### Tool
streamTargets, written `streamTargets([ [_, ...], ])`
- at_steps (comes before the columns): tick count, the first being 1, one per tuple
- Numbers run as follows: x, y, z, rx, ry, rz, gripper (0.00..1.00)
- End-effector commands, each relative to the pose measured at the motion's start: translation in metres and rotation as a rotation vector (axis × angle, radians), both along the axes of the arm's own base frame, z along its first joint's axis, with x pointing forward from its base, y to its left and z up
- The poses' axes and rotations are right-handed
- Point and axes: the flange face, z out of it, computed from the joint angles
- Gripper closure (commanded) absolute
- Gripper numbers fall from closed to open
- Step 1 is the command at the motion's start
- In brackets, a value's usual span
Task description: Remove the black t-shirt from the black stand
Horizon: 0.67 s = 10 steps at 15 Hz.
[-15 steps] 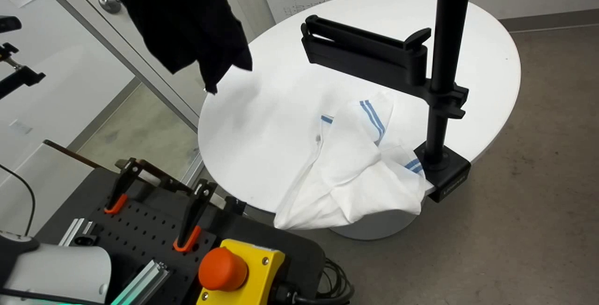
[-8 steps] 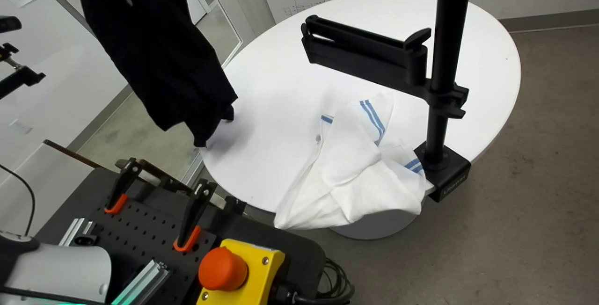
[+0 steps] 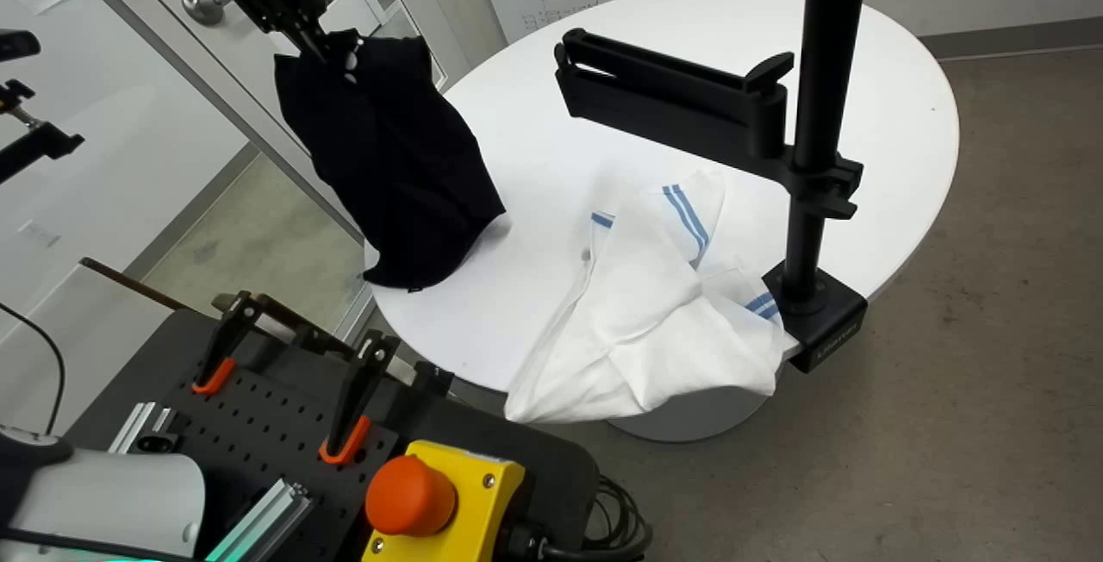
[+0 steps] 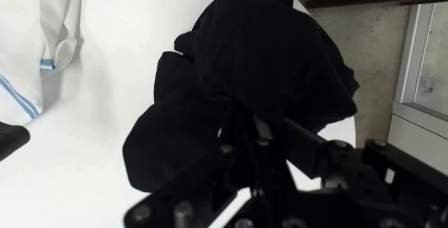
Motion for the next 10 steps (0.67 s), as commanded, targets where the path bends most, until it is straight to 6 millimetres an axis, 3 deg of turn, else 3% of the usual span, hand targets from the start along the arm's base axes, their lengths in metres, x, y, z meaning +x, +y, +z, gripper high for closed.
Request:
streamTargets([
  [1,0.008,0.004,-0.014,-0.041,-0.036,0.004,0.61],
  [3,0.012,0.004,-0.017,-0.046,-0.038,-0.001,0.54],
  [10,0.01,-0.005,-0.006,0.003,0.01,-0.048,0.04],
])
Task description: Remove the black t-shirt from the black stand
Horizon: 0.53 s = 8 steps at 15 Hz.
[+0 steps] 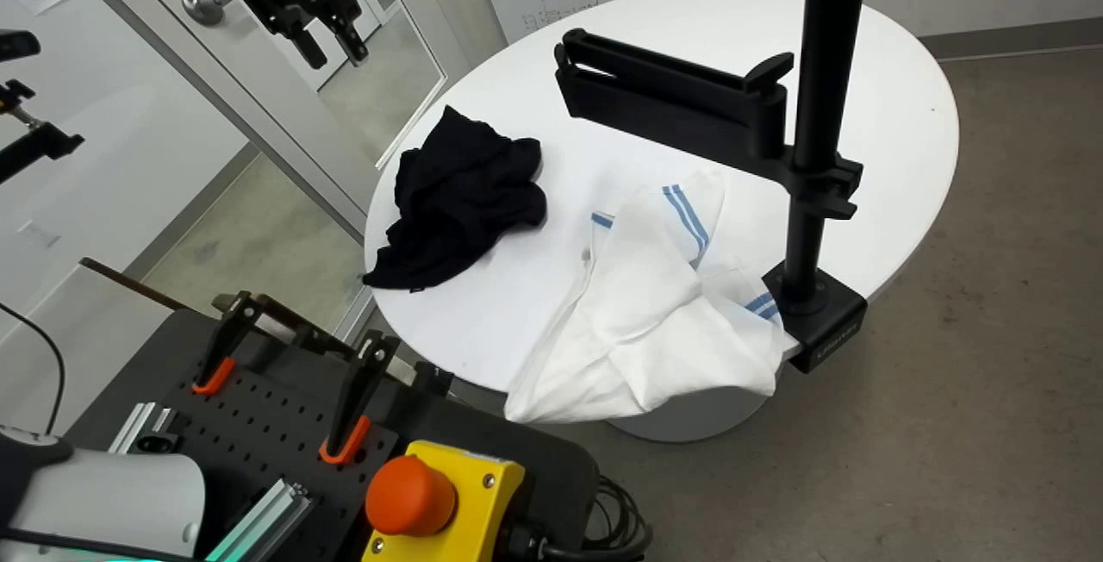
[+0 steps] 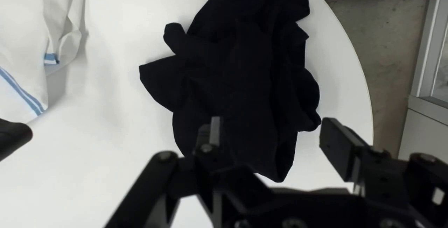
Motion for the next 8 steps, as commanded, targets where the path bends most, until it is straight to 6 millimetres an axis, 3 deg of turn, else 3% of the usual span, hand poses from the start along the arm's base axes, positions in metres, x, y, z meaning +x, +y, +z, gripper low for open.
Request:
streamTargets([
  [1,0.002,-0.004,0.014,0.04,0.05,-0.034,0.0],
  [4,-0.002,-0.009,0.025,0.069,0.133,-0.057,0.0],
  [5,-0.001,-0.006,0.012,0.043,0.101,-0.054,0.0],
  [8,-0.001,-0.008,0.02,0.053,0.122,-0.065,0.0],
])
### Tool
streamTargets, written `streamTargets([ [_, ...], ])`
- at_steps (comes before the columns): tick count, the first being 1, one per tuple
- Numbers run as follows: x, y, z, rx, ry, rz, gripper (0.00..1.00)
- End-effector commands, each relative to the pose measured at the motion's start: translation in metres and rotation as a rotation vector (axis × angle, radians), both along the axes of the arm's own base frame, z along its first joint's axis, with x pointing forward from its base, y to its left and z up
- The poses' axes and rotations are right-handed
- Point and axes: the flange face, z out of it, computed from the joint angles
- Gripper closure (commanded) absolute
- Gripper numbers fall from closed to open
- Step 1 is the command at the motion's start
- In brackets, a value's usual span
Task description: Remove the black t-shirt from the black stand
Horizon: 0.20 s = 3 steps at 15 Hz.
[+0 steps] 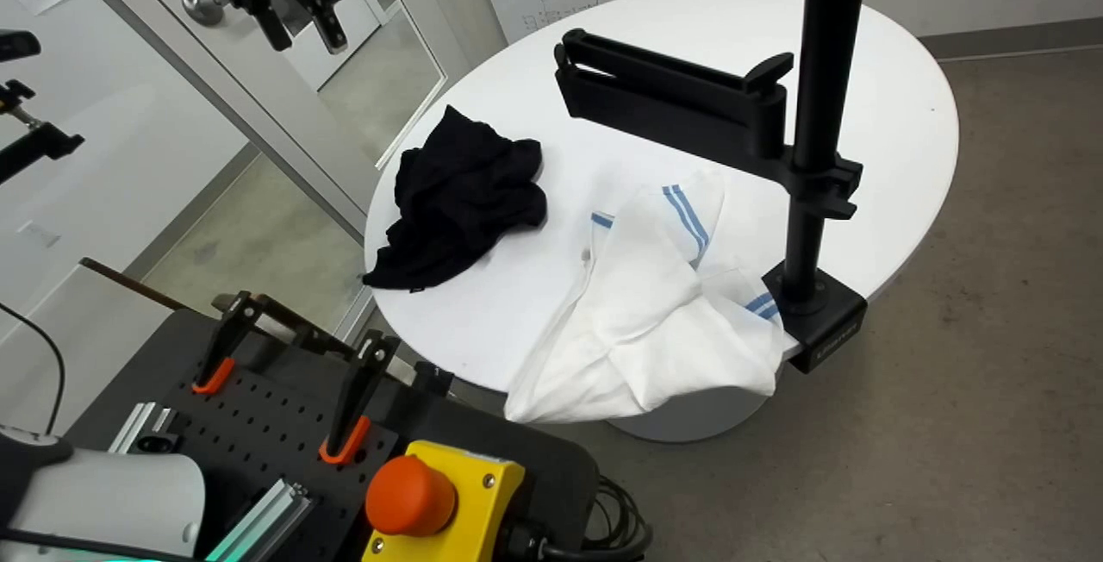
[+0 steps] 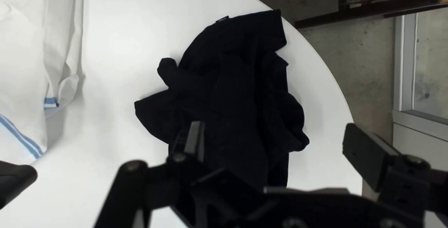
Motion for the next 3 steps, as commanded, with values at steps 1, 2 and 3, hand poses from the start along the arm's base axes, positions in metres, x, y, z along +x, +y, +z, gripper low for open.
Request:
streamTargets([
  [1,0.0001,-0.0001,0.0009,0.0,0.001,0.0,0.0],
  [2,0.0,-0.0001,0.0009,0.0,0.002,0.0,0.0],
  [3,0.0,-0.0001,0.0009,0.0,0.002,0.0,0.0],
])
